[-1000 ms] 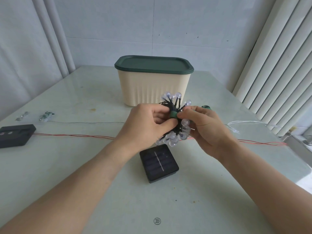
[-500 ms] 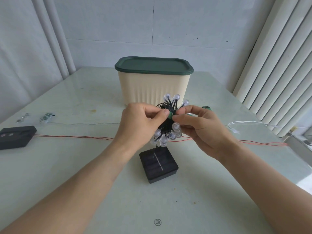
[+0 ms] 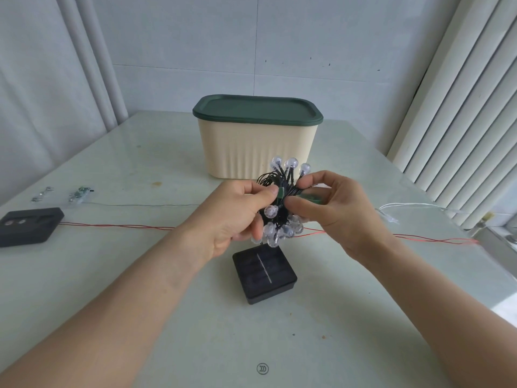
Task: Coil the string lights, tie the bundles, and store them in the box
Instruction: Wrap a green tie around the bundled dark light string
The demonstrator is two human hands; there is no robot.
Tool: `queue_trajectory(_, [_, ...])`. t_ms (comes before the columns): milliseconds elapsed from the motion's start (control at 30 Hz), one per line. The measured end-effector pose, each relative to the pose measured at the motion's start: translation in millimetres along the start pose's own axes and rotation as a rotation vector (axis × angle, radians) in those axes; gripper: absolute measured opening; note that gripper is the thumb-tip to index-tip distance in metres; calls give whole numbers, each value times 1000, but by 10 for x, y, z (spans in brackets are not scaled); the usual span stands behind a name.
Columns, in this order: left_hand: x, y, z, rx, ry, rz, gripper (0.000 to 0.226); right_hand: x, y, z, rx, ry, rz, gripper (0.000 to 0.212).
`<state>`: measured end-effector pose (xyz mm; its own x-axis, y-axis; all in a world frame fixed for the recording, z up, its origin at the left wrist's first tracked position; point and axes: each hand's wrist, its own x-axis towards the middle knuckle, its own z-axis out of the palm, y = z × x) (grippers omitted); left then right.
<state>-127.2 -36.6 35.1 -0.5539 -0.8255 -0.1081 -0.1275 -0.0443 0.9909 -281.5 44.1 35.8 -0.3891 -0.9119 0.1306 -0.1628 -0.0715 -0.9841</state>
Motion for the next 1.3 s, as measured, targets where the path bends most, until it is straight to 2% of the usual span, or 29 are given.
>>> queue_trajectory(167, [-40,26,21,-63,-75,-40,12,-15,3,3,-284,18,-96,27])
queue_trajectory(300, [-52,23,44,-138,-119,-43,13,-3,4,-27,-349,23,-160,25])
queue_trajectory(433, [-25,-15,79,-211,-135,-39,15,25,8,-62,-353,3,-150,21])
queue_trajectory(567, [-12,-33,99,-274,-115,-51,17,28,0,-78,-305,-89,-161,9])
queue_trajectory(667, [12,-42,65,-264,-112,-51,18,16,-14,-96,-323,-200,-194,19])
queue_trajectory(767, [20,-39,52,-285,-150,-55,18,2,-61,-122,-295,-244,-185,25])
queue_trajectory(867, [7,-28,70,-314,-202,-69,20,11,-120,-147,-283,-212,-130,24])
queue_trajectory(1033, [15,-32,83,-351,-254,-70,16,22,-169,-196,-224,-78,-93,7])
queue_trajectory(1100, [18,-35,84,-344,-255,-65,17,17,-175,-218,-246,-94,-104,2])
queue_trajectory(1300, [24,-60,60,-294,-250,-71,24,28,-213,-324,-287,-203,-77,12])
